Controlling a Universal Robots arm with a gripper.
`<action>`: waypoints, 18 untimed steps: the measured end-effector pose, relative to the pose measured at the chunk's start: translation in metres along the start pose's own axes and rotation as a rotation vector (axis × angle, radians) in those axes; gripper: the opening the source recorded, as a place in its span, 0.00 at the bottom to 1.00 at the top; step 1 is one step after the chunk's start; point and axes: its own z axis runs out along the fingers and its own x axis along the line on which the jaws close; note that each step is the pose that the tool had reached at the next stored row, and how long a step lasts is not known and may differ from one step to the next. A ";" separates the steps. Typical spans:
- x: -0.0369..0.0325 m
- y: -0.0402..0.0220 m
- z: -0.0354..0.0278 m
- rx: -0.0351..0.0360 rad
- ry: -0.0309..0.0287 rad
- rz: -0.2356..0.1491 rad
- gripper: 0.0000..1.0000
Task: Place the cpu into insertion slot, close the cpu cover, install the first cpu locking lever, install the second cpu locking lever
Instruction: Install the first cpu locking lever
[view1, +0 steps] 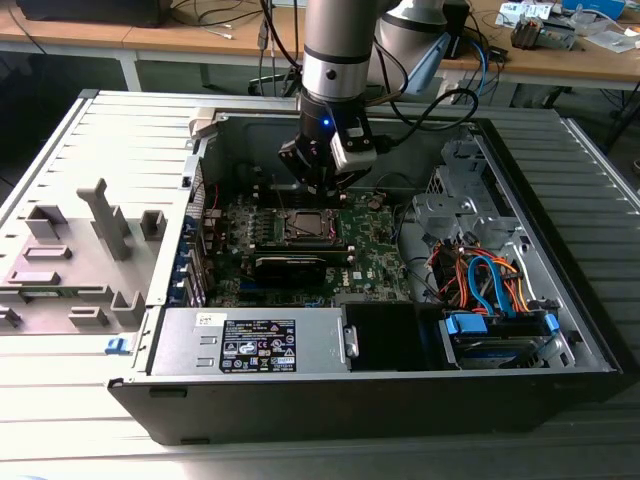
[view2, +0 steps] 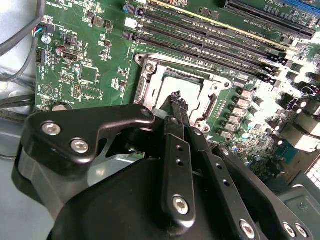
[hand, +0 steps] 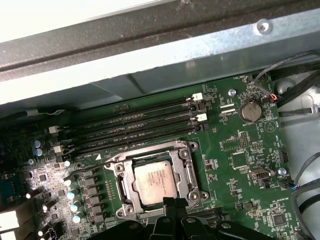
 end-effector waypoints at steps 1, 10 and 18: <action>0.0000 0.0000 0.0000 0.0000 0.0000 -0.001 0.11; 0.0000 0.0000 0.0004 0.0000 -0.0008 -0.013 0.11; 0.0000 0.0000 0.0006 0.0000 -0.0013 -0.019 0.11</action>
